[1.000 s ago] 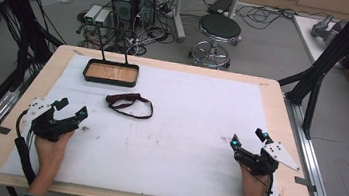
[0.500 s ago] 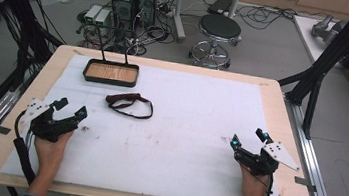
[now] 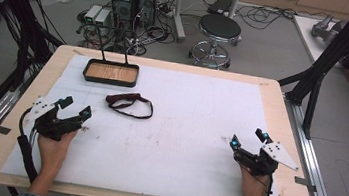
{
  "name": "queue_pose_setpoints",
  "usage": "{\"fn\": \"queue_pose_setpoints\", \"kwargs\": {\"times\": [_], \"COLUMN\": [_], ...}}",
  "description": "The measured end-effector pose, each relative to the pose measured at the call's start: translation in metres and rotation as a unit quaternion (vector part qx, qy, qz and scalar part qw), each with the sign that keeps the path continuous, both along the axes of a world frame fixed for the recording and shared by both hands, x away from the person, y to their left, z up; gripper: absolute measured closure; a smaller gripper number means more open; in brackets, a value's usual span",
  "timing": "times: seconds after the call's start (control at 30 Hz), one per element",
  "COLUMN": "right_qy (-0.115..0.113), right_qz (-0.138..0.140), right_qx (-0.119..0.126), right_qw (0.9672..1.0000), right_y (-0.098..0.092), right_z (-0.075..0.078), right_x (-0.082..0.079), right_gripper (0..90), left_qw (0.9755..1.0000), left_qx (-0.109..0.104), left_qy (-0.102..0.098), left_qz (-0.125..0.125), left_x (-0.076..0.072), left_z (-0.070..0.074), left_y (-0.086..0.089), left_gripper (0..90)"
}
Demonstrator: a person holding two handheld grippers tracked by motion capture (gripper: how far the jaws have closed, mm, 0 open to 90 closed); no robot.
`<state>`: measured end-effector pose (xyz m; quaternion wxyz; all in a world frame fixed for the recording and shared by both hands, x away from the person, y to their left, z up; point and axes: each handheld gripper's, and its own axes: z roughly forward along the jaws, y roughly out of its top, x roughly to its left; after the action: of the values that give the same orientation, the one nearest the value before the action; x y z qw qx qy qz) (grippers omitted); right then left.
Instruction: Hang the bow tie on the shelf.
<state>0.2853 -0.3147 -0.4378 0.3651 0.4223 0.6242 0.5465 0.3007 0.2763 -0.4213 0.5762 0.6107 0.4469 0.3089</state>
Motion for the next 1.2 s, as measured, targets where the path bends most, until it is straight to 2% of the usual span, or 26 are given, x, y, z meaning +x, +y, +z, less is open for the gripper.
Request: {"fn": "queue_pose_setpoints", "kwargs": {"times": [0.13, 0.23, 0.3, 0.37, 0.53, 0.67, 0.73, 0.83, 0.9, 0.97, 1.2], "right_qy": [0.001, -0.001, 0.0, 0.0, -0.001, 0.001, 0.001, -0.001, 0.001, 0.0, -0.001], "right_qz": [0.002, 0.002, 0.002, 0.002, 0.002, 0.003, 0.004, 0.005, 0.004, 0.004, 0.006], "right_qx": [-0.003, -0.005, -0.005, -0.006, -0.009, -0.007, -0.007, -0.008, -0.008, -0.008, -0.012], "right_qw": [1.0, 1.0, 1.0, 1.0, 1.0, 1.0, 1.0, 1.0, 1.0, 1.0, 0.9999], "right_y": [0.001, 0.001, 0.001, 0.001, 0.001, 0.002, 0.002, 0.002, 0.002, 0.002, 0.002], "right_z": [0.0, 0.0, 0.0, 0.0, 0.0, 0.0, 0.0, 0.0, 0.0, 0.0, 0.0], "right_x": [0.0, 0.0, 0.0, 0.0, 0.0, 0.0, 0.0, 0.0, 0.0, 0.0, 0.0], "right_gripper": [10.9, 10.9, 10.9, 10.9, 10.9, 10.9, 10.9, 10.9, 10.9, 10.9, 10.9], "left_qw": [0.9996, 0.9994, 0.9994, 0.9992, 0.9986, 0.9977, 0.9973, 0.9955, 0.9922, 0.9899, 0.9857], "left_qx": [-0.006, 0.006, 0.016, 0.019, 0.013, 0.029, 0.027, 0.029, 0.034, 0.044, 0.092], "left_qy": [0.021, 0.021, 0.014, 0.006, 0.009, 0.02, 0.03, 0.055, 0.074, 0.084, 0.081], "left_qz": [-0.02, -0.025, -0.027, -0.033, -0.051, -0.058, -0.061, -0.072, -0.094, -0.106, -0.115], "left_x": [0.006, 0.013, 0.019, 0.027, 0.049, 0.067, 0.077, 0.094, 0.106, 0.114, 0.13], "left_z": [0.0, 0.001, 0.003, 0.005, 0.008, 0.007, 0.004, -0.003, -0.007, -0.009, -0.011], "left_y": [-0.004, -0.008, -0.01, -0.012, -0.019, -0.023, -0.025, -0.03, -0.036, -0.042, -0.05], "left_gripper": [17.3, 18.6, 21.4, 25.4, 27.4, 28.1, 28.5, 28.7, 29.3, 29.8, 37.9]}}
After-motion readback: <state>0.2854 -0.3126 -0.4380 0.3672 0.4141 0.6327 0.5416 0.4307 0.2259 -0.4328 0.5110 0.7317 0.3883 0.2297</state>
